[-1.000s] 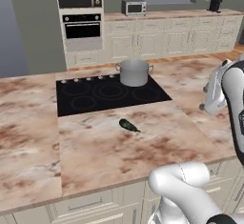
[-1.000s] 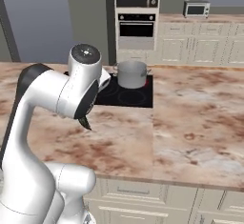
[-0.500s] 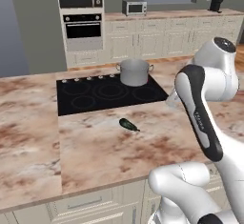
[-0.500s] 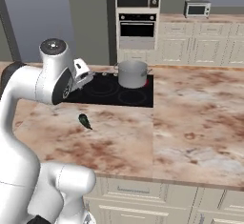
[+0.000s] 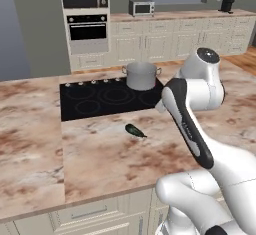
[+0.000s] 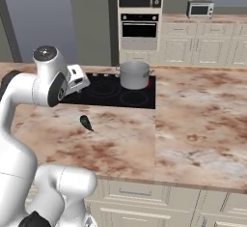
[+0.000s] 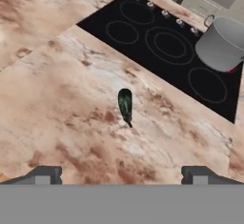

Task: Turn on the burner for the pot on the stove. Wait thirty seconds for the pot to heat up. Then add the eggplant to the pot.

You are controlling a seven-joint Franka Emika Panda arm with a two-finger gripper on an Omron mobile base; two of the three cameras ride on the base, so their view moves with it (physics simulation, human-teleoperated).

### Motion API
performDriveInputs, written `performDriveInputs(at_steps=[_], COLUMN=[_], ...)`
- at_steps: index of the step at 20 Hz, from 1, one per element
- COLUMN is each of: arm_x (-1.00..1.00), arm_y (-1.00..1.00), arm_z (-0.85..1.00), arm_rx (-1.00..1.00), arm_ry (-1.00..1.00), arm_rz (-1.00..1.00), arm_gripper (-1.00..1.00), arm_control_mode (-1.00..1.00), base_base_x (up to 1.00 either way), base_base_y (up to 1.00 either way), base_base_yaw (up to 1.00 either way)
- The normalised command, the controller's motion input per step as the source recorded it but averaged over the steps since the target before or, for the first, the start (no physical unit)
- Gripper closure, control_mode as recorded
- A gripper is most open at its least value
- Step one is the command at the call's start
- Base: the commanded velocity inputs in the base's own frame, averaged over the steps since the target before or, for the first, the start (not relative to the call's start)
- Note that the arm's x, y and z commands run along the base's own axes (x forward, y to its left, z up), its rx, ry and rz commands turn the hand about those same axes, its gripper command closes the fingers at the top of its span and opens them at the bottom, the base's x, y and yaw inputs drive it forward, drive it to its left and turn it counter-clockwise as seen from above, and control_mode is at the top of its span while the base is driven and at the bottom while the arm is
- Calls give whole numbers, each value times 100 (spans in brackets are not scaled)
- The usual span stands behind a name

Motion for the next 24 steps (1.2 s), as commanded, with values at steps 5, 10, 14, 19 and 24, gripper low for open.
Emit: performDriveInputs(at_steps=[5, 10, 14, 19, 24], arm_x=[38, 34, 38, 48, 55], arm_y=[13, 2, 6, 22, 25], arm_z=[-41, -56, -57, -45, -31], arm_rx=[0, 2, 1, 0, -5], arm_ry=[7, 17, 16, 6, 2], arm_rz=[-5, 0, -1, -3, -6], arm_gripper=[-100, -100, -100, -100, -100], arm_control_mode=[-100, -100, -100, -100, -100], base_base_x=[0, 0, 0, 0, 0], base_base_y=[0, 0, 0, 0, 0], base_base_yaw=[0, 0, 0, 0, 0])
